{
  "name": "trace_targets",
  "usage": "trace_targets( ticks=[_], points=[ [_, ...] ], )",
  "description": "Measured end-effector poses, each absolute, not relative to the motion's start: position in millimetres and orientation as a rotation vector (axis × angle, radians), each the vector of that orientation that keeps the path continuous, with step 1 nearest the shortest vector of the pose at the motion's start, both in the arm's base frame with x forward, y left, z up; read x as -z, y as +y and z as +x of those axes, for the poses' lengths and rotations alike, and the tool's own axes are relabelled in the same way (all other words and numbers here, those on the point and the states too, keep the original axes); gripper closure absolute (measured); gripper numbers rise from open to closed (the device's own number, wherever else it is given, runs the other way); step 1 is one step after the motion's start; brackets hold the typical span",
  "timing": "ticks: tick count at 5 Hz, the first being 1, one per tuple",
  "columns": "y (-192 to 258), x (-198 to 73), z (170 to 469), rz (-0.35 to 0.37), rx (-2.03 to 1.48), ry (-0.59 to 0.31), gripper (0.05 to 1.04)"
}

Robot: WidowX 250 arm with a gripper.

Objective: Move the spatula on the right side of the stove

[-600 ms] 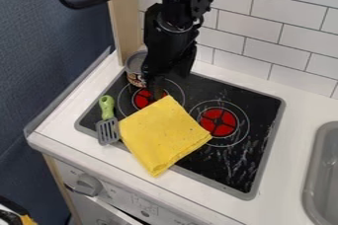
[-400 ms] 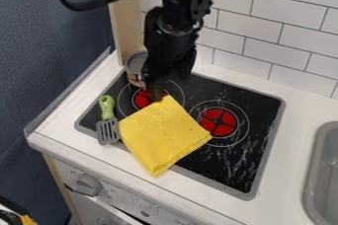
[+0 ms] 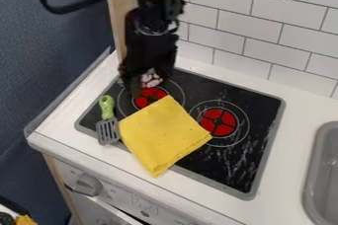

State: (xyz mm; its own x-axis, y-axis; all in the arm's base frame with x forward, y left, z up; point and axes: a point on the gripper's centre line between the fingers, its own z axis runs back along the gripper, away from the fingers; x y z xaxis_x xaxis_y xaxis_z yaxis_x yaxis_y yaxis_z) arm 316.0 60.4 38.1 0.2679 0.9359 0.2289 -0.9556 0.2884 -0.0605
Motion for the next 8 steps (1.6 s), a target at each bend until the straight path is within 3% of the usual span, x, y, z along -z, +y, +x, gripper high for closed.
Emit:
trace_targets(
  ticks=[2, 4, 6, 8],
  points=[
    [78.7, -23.3, 305.3, 0.116, -1.151, -0.229, 0.083],
    [94.1, -10.4, 296.1, 0.221, -1.041, -0.242, 0.084],
    [117.1, 7.7, 287.5, 0.277, -1.086, -0.196, 0.084],
    [115.1, 15.7, 292.2, 0.246, -1.063, -0.16, 0.134]
  ],
)
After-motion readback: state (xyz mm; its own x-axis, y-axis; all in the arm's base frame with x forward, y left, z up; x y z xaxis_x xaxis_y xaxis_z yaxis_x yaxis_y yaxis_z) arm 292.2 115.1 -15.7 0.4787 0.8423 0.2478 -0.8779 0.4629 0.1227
